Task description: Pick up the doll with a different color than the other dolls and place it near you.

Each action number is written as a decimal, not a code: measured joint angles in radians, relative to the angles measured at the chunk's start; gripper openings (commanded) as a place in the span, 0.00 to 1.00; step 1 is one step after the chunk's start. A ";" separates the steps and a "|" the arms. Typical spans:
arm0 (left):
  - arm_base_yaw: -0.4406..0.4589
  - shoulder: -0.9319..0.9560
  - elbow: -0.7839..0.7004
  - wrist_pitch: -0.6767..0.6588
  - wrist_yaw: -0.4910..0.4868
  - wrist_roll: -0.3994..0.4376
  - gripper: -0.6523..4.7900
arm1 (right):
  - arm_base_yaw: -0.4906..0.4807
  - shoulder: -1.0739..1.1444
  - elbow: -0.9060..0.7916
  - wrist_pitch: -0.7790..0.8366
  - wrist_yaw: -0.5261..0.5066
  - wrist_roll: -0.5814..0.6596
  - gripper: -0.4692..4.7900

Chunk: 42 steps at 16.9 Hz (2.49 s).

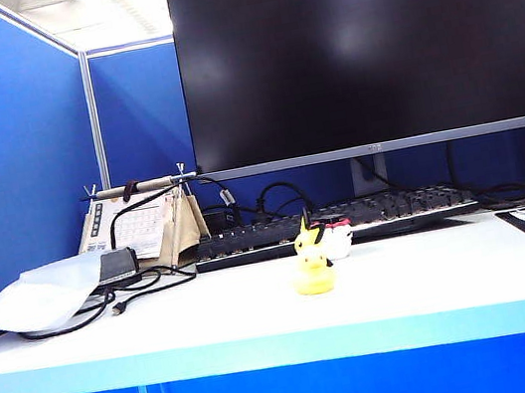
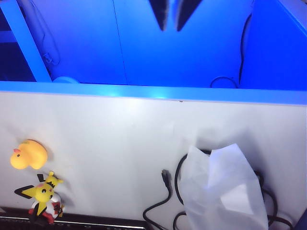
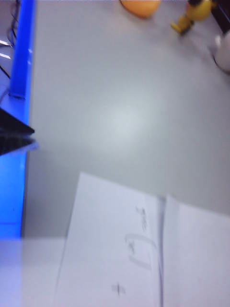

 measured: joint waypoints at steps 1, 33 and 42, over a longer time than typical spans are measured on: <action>0.000 0.000 0.000 0.000 0.000 0.000 0.17 | 0.000 0.000 0.000 0.000 0.020 0.000 0.08; 0.000 0.000 0.000 0.000 0.000 0.000 0.17 | 0.151 0.554 0.862 -0.075 -0.259 0.010 1.00; 0.000 0.000 0.000 0.000 0.000 0.000 0.17 | 0.249 0.887 1.230 -0.187 -0.256 0.004 1.00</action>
